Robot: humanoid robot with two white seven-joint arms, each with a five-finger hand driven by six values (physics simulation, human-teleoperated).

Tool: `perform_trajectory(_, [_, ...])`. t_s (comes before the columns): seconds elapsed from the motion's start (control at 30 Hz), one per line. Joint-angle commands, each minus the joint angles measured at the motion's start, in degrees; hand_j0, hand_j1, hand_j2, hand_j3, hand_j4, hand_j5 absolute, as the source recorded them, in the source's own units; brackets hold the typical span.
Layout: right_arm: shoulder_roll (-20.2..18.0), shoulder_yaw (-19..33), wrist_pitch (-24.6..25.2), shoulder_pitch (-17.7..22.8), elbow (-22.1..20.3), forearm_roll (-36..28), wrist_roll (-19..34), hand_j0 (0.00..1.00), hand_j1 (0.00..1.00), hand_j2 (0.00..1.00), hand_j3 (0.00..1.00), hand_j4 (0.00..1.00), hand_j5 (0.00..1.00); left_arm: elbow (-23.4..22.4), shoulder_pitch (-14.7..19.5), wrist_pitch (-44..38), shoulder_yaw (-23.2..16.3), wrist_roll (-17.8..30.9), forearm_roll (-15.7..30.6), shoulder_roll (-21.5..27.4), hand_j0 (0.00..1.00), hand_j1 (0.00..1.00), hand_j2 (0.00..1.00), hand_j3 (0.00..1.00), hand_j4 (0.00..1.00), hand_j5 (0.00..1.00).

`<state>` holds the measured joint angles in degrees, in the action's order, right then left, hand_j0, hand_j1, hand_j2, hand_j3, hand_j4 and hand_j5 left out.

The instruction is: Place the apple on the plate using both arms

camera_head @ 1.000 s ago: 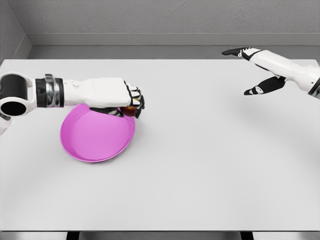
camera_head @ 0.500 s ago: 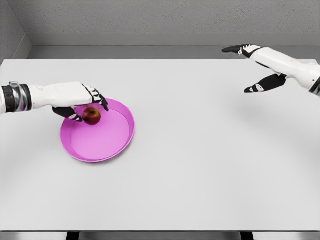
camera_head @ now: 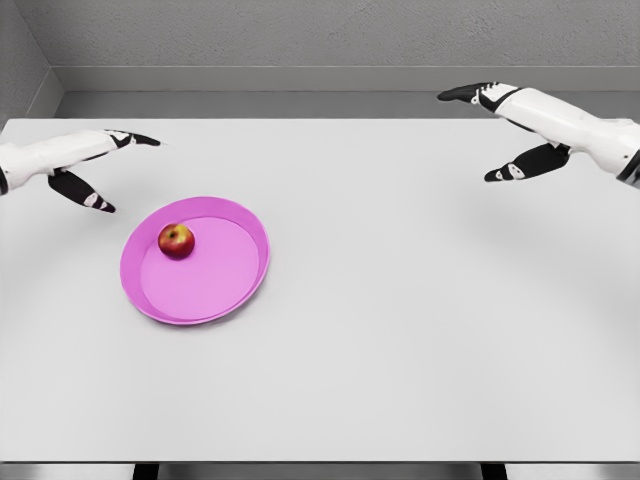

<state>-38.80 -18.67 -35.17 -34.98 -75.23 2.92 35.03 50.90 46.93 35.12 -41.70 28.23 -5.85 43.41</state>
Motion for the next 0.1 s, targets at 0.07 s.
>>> perform_trajectory(0.07, [-0.14, 0.03, 0.17, 0.35, -1.41, -0.46, -0.03, 1.00, 1.00, 1.00, 1.00, 1.00, 1.00, -2.91, -0.09, -0.12, 0.66, -0.01, 1.02, -0.87, 1.00, 1.00, 1.00, 1.00, 1.00, 1.00])
